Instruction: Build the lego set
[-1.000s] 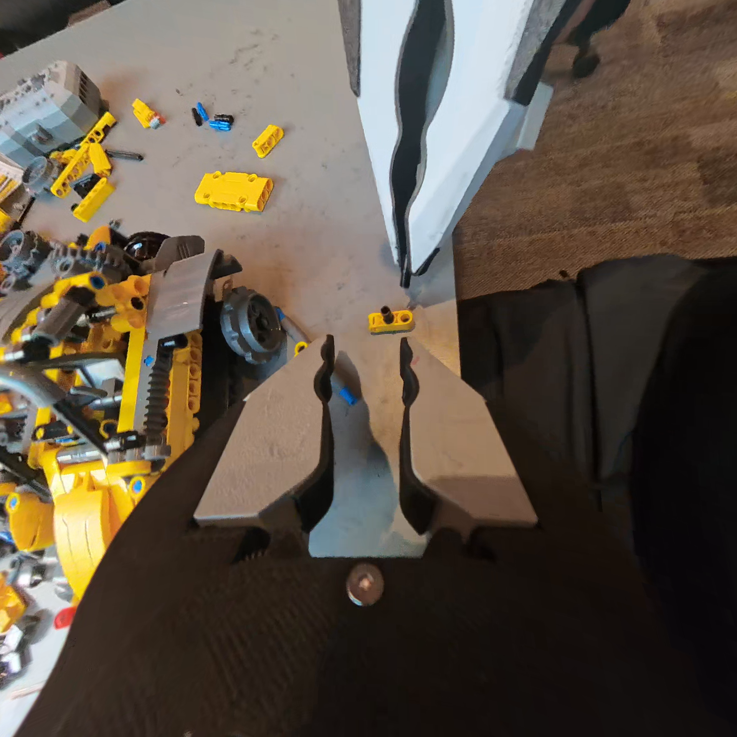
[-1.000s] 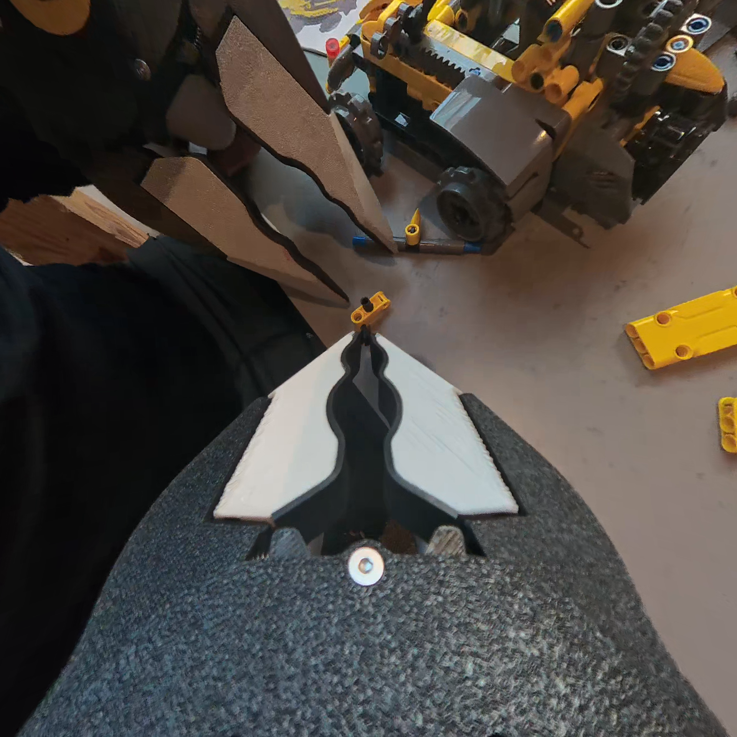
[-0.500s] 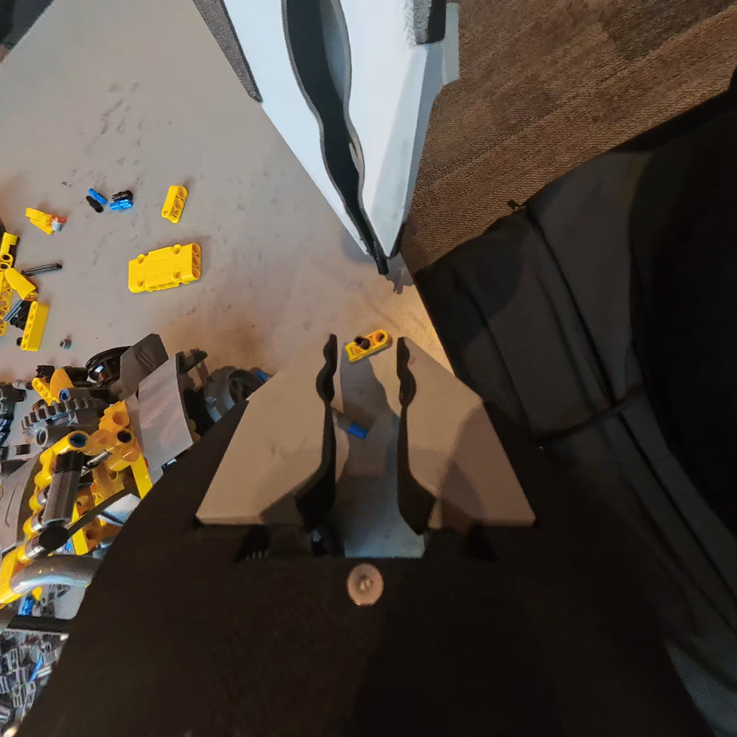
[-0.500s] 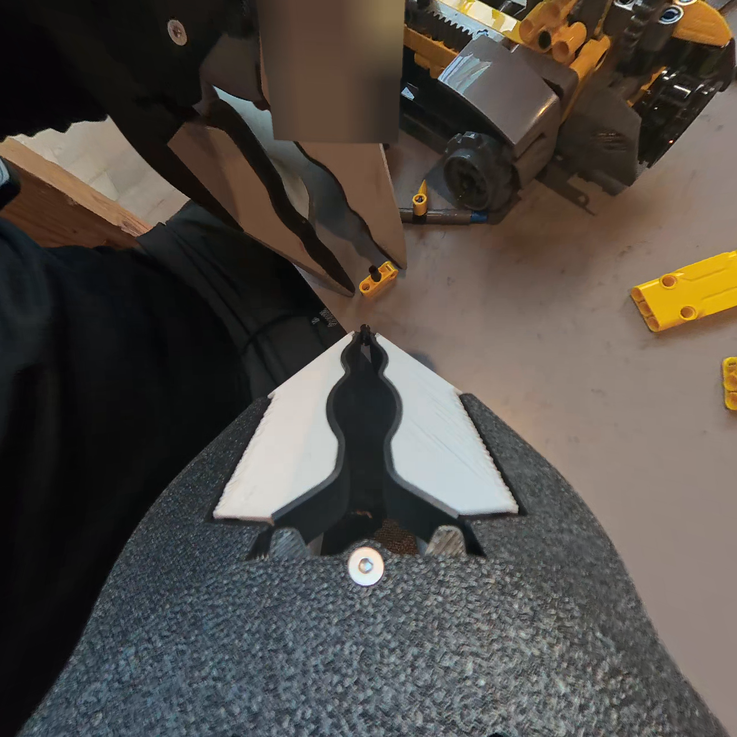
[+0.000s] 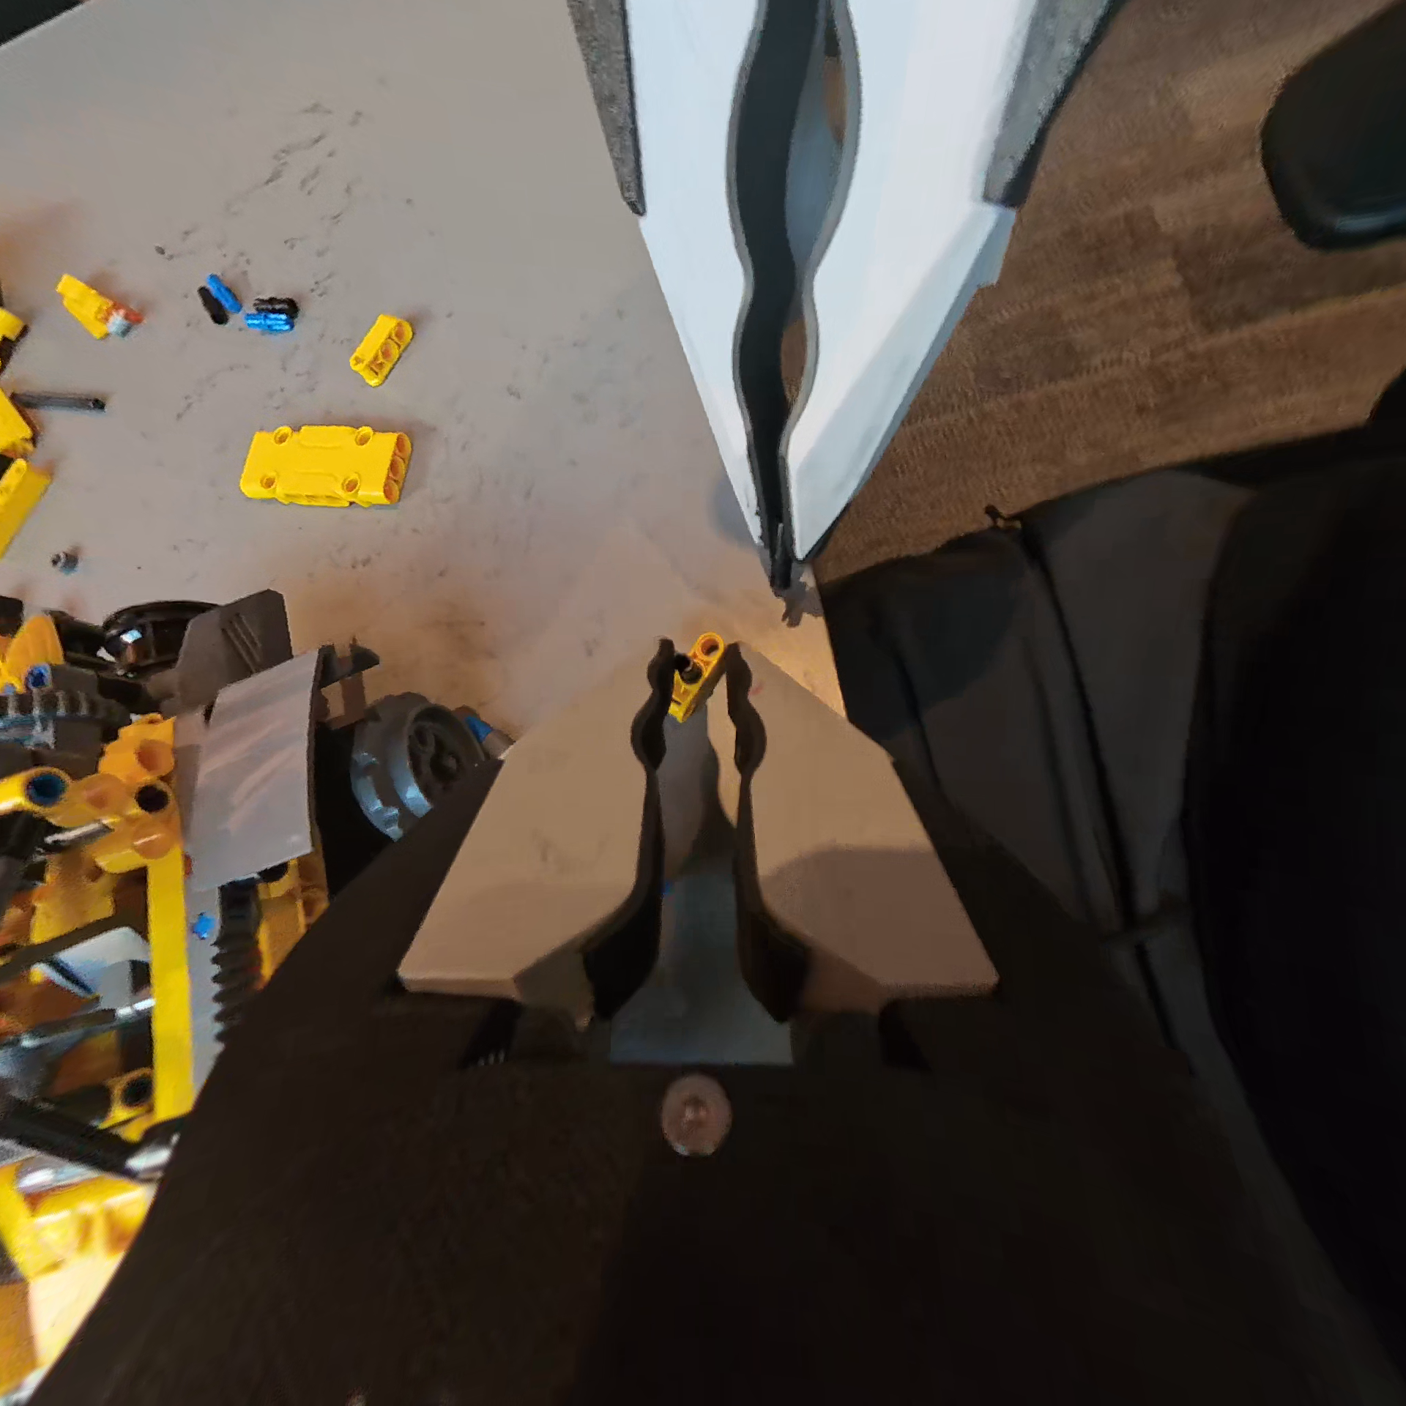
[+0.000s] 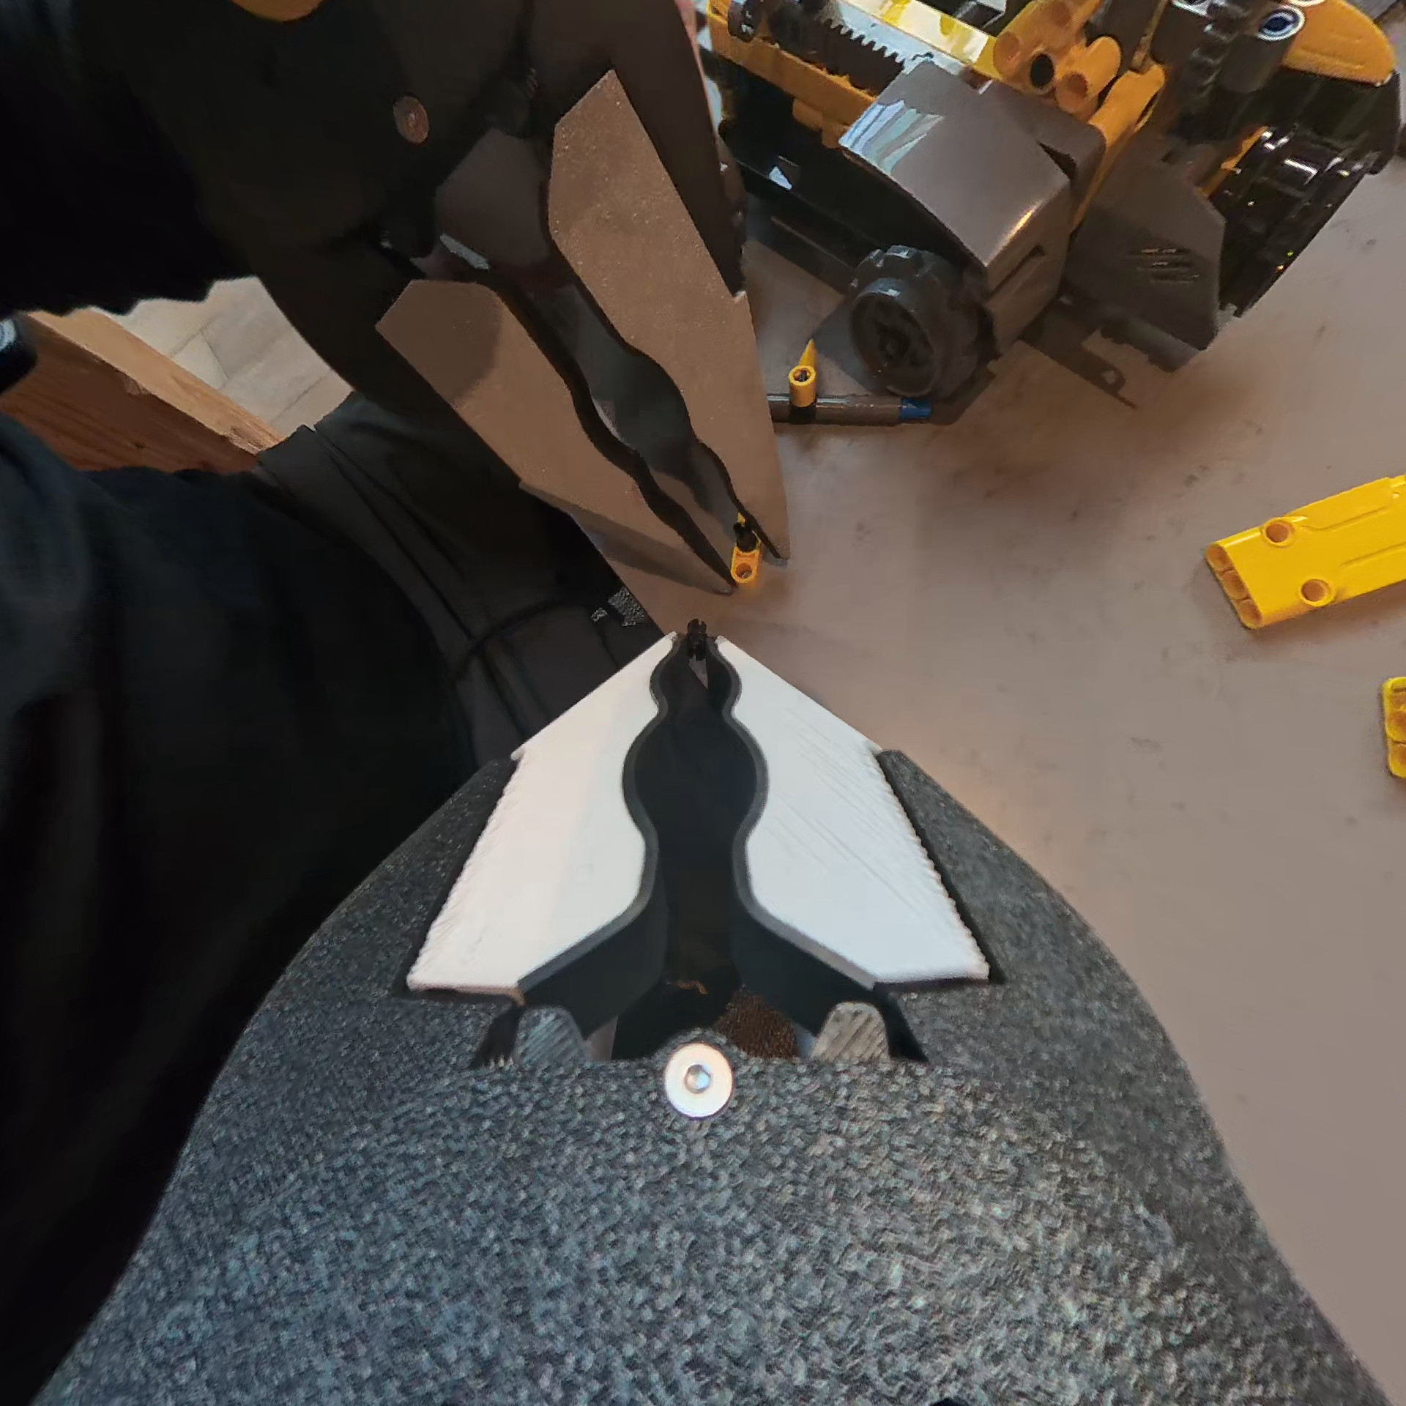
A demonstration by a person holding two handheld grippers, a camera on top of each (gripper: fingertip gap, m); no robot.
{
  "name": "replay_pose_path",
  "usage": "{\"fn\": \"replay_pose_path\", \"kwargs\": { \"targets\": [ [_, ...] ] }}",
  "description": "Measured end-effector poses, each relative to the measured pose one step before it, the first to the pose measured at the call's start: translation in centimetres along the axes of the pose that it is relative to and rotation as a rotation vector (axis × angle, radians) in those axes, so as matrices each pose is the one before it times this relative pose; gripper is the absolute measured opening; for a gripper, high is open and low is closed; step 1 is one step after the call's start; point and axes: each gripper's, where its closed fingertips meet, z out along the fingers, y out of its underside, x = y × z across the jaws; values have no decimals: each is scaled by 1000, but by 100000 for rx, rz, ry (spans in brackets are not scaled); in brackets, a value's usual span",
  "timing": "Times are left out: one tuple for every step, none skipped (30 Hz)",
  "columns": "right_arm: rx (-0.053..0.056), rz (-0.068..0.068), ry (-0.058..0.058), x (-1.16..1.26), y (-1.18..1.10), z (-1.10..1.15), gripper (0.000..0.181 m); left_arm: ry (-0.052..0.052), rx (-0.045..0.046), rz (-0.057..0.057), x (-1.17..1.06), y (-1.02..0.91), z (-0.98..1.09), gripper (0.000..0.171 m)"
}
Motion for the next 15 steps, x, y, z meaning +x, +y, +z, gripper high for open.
{"fn": "replay_pose_path", "kwargs": {
  "targets": [
    [-354, -160, -175, 117, 11, -16, 4, -517, 733, -3380, 4, -122, 143, 10],
    [-673, -503, -532, 59, 26, -29, 4, -313, 465, -2887, 1, -53, 76, 10],
    [-912, -733, -389, 78, 37, -34, 4, -316, 234, -1836, -13, 2, 4, 10],
    [-946, -786, 387, 181, -1, -51, 4, -238, 123, -663, 5, 47, -55, 10],
    [-1135, -854, 213, 132, 1, -49, 4, 40, 19, -11, 28, 78, -87, 10],
    [-1161, -1085, -412, -24, -23, -4, 4, 306, -62, 163, 51, 82, -100, 10],
    [-1017, -1175, -251, -36, -71, 25, 4, 415, -87, 57, 56, 82, -78, 9],
    [-1117, -1134, 108, -31, -74, 79, 4, 553, -23, -110, 67, 61, -58, 7],
    [-1256, -1354, 123, -53, -67, 137, 4, 583, 135, -213, 90, 31, -26, 5],
    [-749, -1806, 1521, 118, -165, 119, 4, 59, 245, -223, 38, 6, 1, 5],
    [-479, -1978, 1788, 132, -186, 95, 4, -355, 208, -121, 2, 8, -4, 5],
    [-892, -1632, 901, 14, -110, 92, 4, -415, 58, -142, -8, -6, -7, 5],
    [-987, -1234, 708, 41, -50, 81, 4, -400, -59, -256, -7, 12, 0, 5],
    [-709, -1117, 941, 105, -60, 44, 4, -355, -76, -374, 5, 0, -15, 5],
    [-301, -1085, 1206, 173, -99, 14, 4, -183, -78, -543, 3, 5, 3, 5]
  ]
}}
